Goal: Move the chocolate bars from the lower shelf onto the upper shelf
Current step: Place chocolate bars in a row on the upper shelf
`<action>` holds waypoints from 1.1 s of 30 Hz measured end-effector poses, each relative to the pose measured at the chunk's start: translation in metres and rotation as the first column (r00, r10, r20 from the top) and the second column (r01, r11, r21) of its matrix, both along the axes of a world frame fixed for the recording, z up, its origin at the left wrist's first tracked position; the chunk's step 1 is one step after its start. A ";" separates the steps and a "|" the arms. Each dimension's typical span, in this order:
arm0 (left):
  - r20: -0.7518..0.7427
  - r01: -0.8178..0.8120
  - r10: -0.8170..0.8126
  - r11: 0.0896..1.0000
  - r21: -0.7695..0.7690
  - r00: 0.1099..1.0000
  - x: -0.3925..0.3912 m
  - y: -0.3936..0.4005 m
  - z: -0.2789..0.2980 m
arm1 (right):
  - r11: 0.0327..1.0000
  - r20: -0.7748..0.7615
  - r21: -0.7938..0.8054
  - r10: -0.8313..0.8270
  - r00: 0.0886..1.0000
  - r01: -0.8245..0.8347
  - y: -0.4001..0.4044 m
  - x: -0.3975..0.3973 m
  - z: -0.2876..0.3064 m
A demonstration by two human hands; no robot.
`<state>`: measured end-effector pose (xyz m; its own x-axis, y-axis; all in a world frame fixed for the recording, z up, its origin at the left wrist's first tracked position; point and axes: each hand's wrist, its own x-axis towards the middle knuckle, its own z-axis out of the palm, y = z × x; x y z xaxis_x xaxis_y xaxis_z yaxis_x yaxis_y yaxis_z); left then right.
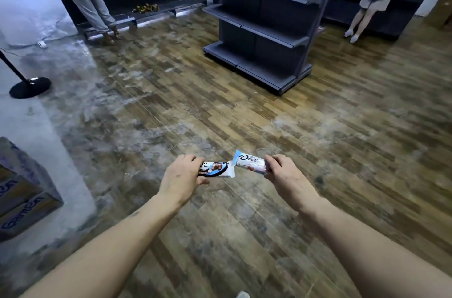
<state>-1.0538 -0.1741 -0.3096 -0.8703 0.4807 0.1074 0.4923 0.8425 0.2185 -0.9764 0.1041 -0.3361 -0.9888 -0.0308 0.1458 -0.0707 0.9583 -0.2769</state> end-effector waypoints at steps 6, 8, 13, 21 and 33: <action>0.029 -0.029 0.028 0.999 0.029 0.999 -0.092 0.034 0.002 | 0.999 0.057 -0.016 0.046 0.997 -0.046 0.038 -0.097 0.010; 0.036 -0.040 0.039 0.999 0.026 0.999 -0.128 0.043 -0.002 | 0.999 0.071 -0.016 0.039 0.997 -0.038 0.046 -0.133 0.011; 0.039 -0.025 0.023 0.999 0.032 0.999 -0.227 0.055 -0.019 | 1.000 0.085 0.010 0.027 0.996 -0.028 0.061 -0.224 0.005; 0.035 0.043 -0.043 0.999 0.009 0.998 -0.398 0.058 -0.015 | 0.997 0.032 0.022 -0.076 0.997 0.075 0.070 -0.369 0.018; 0.050 0.079 -0.079 0.997 0.002 0.996 -0.607 0.127 0.002 | 0.997 -0.033 -0.006 -0.071 0.997 0.070 0.127 -0.573 0.022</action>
